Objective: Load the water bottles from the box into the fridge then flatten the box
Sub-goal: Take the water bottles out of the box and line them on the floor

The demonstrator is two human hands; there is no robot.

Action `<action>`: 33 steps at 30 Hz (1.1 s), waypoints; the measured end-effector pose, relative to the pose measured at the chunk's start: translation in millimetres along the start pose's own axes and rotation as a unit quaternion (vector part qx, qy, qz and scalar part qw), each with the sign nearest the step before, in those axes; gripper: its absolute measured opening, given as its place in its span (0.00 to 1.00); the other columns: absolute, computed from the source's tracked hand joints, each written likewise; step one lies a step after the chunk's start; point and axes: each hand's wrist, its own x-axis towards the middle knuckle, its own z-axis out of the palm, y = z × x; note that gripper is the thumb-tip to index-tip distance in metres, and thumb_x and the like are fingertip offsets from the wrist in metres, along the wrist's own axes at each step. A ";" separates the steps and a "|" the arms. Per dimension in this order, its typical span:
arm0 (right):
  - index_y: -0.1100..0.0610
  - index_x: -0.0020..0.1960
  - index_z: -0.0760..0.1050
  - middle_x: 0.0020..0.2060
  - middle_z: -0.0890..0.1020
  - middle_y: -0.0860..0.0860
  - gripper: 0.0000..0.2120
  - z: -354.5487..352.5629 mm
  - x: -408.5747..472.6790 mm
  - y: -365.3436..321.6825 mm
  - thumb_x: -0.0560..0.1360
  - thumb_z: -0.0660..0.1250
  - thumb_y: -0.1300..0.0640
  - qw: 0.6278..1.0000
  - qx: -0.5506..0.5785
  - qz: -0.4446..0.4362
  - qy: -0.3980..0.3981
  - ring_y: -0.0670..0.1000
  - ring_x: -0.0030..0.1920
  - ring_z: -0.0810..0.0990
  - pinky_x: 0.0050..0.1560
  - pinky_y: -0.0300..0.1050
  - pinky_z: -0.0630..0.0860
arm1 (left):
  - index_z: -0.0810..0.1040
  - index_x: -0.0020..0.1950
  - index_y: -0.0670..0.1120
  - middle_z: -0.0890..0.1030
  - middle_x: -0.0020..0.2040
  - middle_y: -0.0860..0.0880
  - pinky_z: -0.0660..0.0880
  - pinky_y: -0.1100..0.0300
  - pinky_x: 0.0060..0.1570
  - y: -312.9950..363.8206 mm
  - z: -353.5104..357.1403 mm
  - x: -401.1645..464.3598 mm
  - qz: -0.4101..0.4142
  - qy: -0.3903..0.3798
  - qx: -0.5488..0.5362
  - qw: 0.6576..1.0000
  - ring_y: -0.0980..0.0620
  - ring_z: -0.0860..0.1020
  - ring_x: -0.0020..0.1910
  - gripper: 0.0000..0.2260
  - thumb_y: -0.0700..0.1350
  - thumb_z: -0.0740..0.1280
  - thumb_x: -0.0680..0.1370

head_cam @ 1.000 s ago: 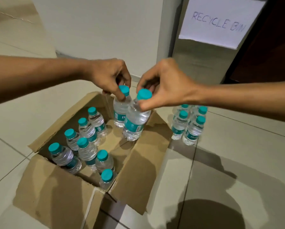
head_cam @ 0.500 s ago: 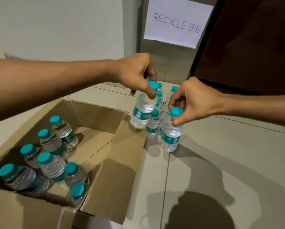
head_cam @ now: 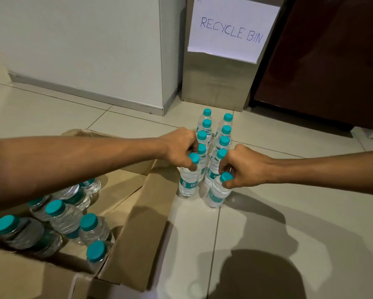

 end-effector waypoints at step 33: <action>0.56 0.53 0.79 0.46 0.83 0.49 0.21 12.7 23.9 6.5 0.71 0.72 0.40 0.995 -0.070 -0.006 0.077 0.47 0.39 0.78 0.39 0.42 0.81 | 0.73 0.64 0.43 0.77 0.46 0.52 0.73 0.66 0.43 -7.6 20.6 9.7 -0.028 -0.052 0.001 0.998 0.52 0.77 0.43 0.21 0.50 0.72 0.74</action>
